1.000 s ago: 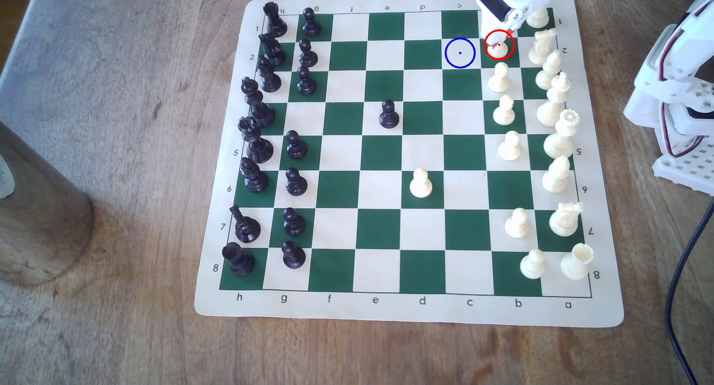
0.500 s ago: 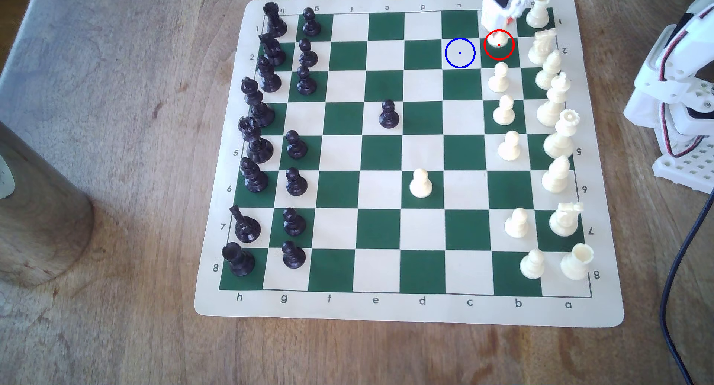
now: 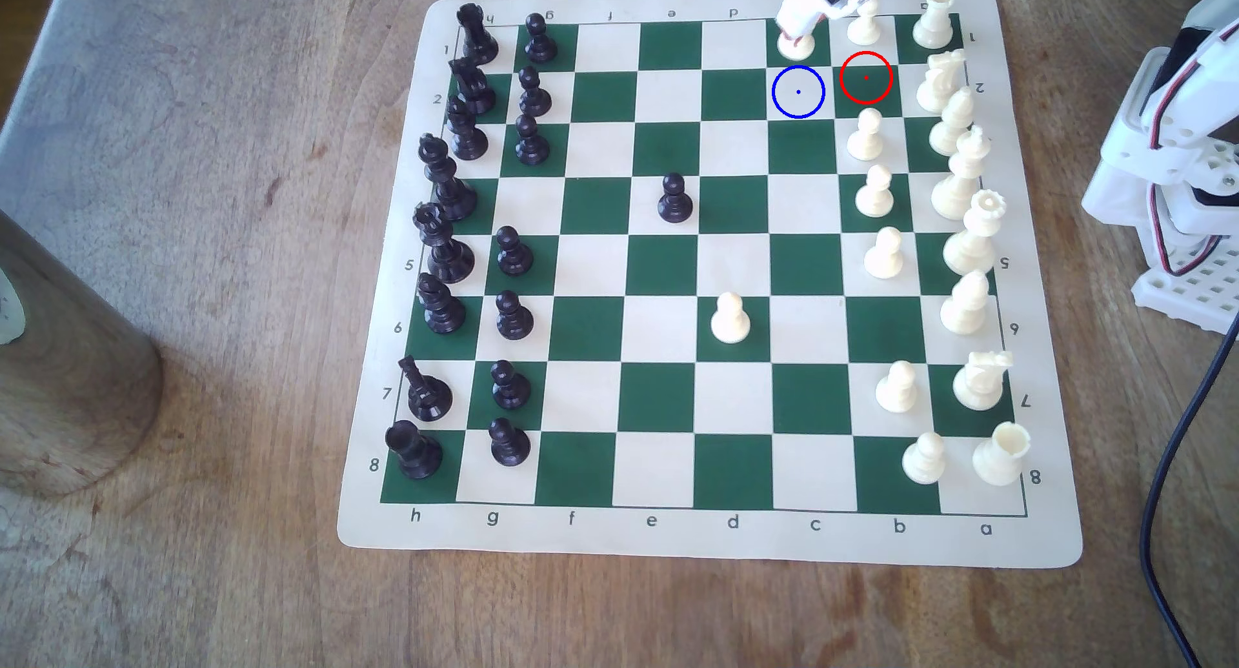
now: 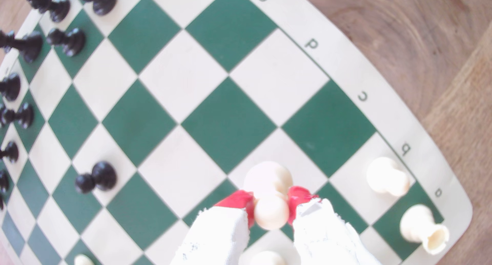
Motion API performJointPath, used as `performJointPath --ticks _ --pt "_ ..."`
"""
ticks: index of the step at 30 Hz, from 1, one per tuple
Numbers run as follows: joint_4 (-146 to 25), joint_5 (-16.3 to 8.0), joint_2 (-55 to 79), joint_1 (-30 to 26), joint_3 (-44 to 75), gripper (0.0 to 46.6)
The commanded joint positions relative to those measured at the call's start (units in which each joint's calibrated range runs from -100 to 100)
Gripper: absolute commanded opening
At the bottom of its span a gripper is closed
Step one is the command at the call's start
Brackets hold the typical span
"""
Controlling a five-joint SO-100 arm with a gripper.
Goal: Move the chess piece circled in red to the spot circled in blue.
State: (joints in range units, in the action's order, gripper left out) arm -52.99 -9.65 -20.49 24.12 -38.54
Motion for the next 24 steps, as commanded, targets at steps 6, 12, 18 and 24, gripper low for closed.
performJointPath --ticks 6,12,18,24 --pt "1.3 0.3 4.3 -0.3 4.1 0.3" --pt "2.9 0.3 9.8 1.0 6.0 0.3" --pt "4.1 0.3 11.3 1.0 6.1 0.3" --pt "3.2 0.4 11.1 -0.1 6.0 0.3"
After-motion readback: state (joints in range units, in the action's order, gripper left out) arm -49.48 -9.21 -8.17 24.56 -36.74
